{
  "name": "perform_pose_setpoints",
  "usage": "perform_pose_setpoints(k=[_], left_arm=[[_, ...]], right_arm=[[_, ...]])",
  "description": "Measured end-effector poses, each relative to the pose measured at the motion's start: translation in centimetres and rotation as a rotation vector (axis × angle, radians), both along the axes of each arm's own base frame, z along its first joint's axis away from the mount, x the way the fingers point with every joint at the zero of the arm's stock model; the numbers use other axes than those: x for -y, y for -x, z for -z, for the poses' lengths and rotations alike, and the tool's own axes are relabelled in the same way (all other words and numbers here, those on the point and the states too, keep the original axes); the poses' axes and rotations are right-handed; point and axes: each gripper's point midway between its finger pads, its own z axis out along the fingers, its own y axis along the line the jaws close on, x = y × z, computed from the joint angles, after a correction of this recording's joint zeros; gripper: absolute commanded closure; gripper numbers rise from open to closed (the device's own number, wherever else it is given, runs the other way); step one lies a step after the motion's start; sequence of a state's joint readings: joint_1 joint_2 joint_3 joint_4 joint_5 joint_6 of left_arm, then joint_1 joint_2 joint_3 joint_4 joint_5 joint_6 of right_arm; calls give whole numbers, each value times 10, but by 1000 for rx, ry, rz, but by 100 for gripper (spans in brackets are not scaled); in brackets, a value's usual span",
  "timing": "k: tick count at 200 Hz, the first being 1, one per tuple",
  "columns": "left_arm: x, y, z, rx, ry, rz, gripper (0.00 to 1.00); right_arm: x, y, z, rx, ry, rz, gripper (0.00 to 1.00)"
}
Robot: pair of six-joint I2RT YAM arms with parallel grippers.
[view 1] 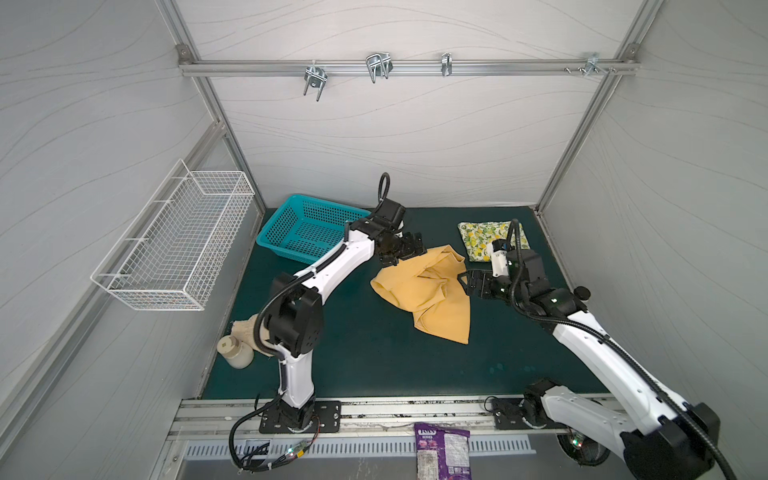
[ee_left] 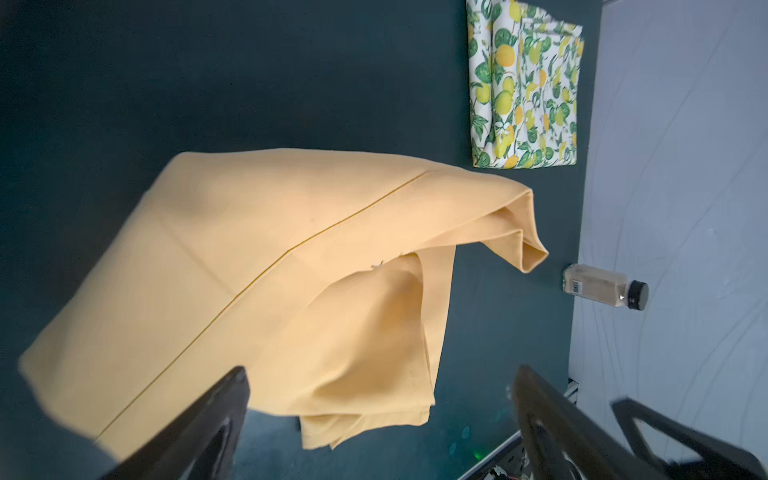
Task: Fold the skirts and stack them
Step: 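Grasp the yellow skirt's edge with the right gripper beside the left gripper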
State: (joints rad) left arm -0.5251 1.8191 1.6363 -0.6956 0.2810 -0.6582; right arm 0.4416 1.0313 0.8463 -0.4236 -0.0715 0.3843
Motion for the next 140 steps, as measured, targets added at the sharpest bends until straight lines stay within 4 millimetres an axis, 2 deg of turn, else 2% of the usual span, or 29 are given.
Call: perform_pose_setpoints(k=[22,35,51,76,92,112,140], left_arm=[[-10,19,-15,43,37,-2,1],[-13,32,-10,48,53,-3,1],[-21,47,11,18,49,-16,1],[-32,68,58,-61,26,-45,1],[-38,78,81,-103,12,-66,1],[-41,78,91,-107,8,-89,1],[-37,59,94,-68,32,-119,1]], right_arm=[[-6,-5,18,-44,9,-13,1],[-11,-9,25,-63,4,-27,1],[-18,-13,34,-86,-5,-45,1],[-27,-19,47,-125,-17,-66,1],[-32,-22,51,-137,-28,-76,1],[-37,-23,55,-146,-32,-90,1],[-42,-24,59,-152,-34,-103,1]])
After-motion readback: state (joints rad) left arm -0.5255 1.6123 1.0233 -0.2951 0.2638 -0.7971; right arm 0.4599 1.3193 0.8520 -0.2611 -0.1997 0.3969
